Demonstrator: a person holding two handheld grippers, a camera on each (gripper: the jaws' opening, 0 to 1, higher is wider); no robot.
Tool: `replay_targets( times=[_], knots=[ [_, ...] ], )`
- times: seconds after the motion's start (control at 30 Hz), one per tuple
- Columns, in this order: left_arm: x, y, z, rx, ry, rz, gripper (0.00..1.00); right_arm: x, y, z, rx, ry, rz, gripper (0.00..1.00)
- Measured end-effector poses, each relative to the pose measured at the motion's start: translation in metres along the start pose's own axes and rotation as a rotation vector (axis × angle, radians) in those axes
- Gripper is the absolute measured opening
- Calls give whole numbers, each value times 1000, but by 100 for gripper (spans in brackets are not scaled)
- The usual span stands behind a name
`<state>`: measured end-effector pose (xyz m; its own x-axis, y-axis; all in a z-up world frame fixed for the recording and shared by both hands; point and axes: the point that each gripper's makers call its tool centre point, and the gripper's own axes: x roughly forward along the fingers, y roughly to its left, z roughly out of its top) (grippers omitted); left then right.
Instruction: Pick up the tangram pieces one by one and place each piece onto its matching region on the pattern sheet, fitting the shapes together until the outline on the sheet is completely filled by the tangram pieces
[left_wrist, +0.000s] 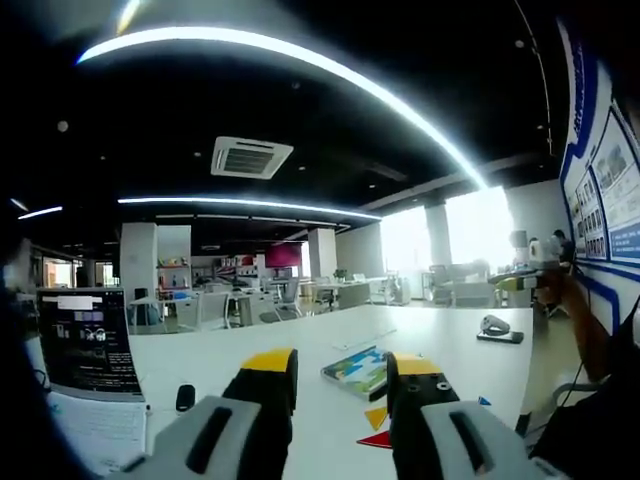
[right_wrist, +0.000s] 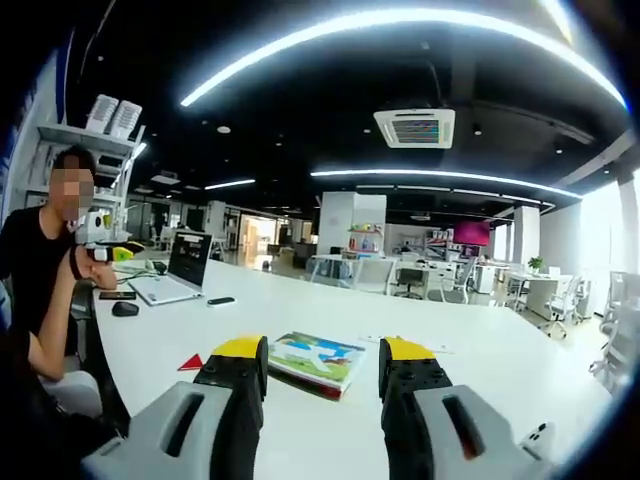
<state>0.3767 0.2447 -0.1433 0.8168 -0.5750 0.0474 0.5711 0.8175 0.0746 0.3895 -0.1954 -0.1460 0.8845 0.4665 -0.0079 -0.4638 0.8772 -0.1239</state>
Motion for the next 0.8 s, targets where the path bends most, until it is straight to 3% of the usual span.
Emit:
replay_targets(
  times=[0.57,0.8],
  knots=[
    [-4,4,3,-1,-11,8,37,3,6,-1,-5,3,16,46],
    [-8,3,5,-14,-27,-3,37,17,18,-6,-17,20,47,46]
  ],
)
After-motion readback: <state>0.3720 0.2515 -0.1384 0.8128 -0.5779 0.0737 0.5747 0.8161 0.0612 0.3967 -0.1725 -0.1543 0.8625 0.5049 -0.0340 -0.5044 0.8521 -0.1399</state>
